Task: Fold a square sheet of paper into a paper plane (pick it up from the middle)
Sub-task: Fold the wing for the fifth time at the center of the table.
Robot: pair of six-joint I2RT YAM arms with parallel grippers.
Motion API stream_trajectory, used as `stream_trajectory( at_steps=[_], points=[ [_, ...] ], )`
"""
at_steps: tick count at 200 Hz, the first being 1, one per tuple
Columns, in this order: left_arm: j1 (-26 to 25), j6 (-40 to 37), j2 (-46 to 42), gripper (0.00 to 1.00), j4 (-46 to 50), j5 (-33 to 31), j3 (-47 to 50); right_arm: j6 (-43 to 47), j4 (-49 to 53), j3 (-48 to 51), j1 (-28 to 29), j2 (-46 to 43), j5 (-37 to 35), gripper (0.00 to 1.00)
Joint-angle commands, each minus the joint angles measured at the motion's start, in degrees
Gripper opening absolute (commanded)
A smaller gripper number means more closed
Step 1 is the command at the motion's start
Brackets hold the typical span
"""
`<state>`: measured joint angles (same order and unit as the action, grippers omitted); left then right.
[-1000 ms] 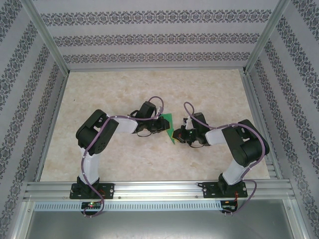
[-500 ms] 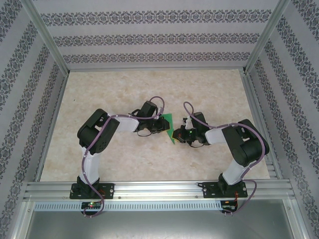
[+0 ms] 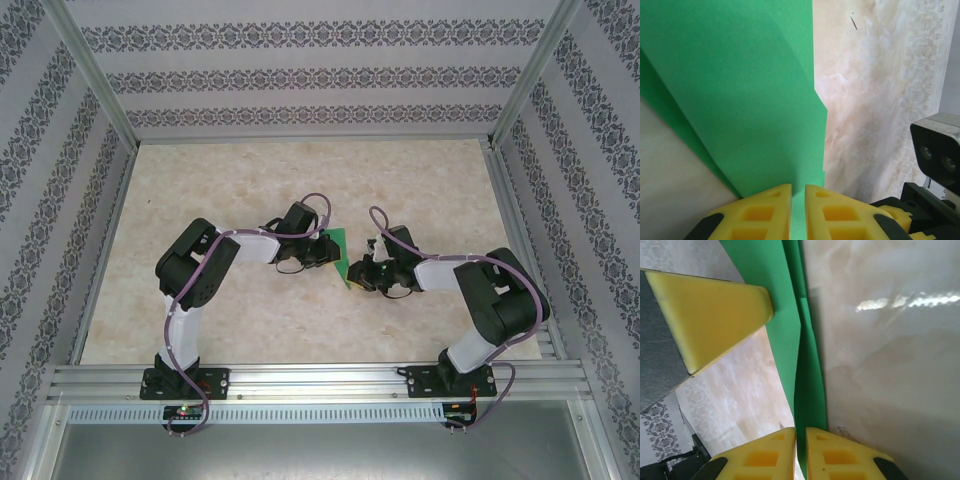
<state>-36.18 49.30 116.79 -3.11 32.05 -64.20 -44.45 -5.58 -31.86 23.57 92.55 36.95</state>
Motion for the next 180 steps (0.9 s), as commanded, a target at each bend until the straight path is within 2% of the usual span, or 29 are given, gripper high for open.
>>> stream_trajectory(
  at_steps=[1, 27, 52, 79, 114, 141, 180],
  points=[
    [-0.55, -1.22, 3.1, 0.16, 5.66, -4.3, 0.41, 1.95, 2.42, 0.83, 0.92, -0.08, -0.74, 0.12],
    [-0.57, -1.13, 3.09, 0.16, 5.75, -4.31, 0.48, 2.03, 2.08, 0.61, 1.36, 2.46, -0.84, 0.07],
    [-0.55, -1.05, 3.08, 0.16, 5.76, -4.45, 0.61, 1.95, 1.99, 0.3, 1.45, 3.33, -0.56, 0.09],
    [-0.57, -0.9, 3.08, 0.16, 6.04, -4.65, 0.57, 2.92, 5.45, -0.51, 1.44, -2.1, -2.35, 0.17],
    [-0.57, -1.13, 3.33, 0.16, 6.58, -4.66, 0.18, 6.6, 14.63, -3.21, 1.13, -9.49, -8.46, 0.21],
    [-0.56, -1.07, 3.62, 0.16, 6.52, -4.63, 0.04, 6.96, 13.57, -5.26, 2.14, -9.8, -6.6, 0.19],
    [-0.58, -0.91, 3.65, 0.16, 7.15, -4.63, -0.37, 7.4, 13.44, -10.15, 5.77, -3.97, -6.08, 0.13]
  ],
)
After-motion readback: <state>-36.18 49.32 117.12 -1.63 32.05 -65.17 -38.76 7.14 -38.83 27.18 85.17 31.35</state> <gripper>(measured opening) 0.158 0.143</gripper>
